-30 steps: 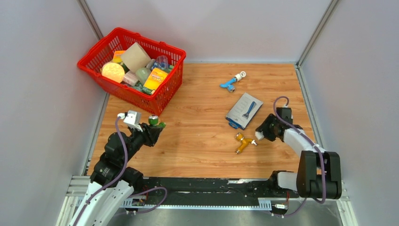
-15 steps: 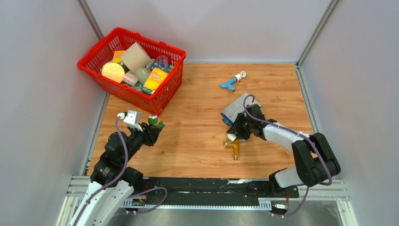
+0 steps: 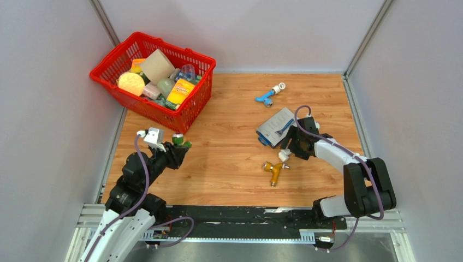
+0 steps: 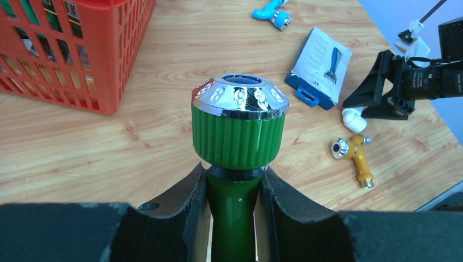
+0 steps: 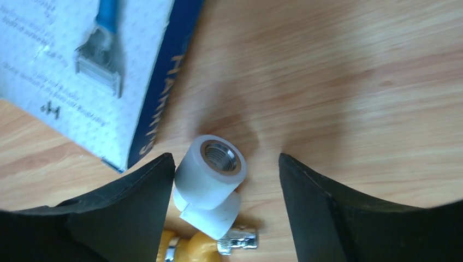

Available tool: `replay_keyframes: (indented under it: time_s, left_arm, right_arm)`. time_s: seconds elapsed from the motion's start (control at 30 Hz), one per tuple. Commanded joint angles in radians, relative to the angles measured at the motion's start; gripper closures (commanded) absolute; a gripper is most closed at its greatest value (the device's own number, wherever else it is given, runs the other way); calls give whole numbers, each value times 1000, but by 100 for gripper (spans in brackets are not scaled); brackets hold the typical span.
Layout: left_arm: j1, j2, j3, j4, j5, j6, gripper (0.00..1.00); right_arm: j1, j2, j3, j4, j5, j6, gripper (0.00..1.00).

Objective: Install the water faucets

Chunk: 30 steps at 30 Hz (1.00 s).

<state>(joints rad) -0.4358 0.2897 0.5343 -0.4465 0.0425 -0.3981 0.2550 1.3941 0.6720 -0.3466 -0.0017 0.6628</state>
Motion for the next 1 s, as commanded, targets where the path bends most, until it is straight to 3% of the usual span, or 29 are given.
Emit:
replay_keyframes:
  time_s: [0.0,0.13,0.37,0.97]
  left_arm:
    - [6,6,33,26,-12,13,100]
    - [8,8,35,28,-13,12,100]
    - [11,16,33,32,-13,13,100]
    - [12,19,35,29,-12,10,100]
  right_arm:
    - [-22,-15,50,-106,124,-118,22]
    - [10,-108,55,-127,140,-202,21]
    - [139,-168,40,-161,206,-223,35]
    - [303,97,106,-163,351,-218,42]
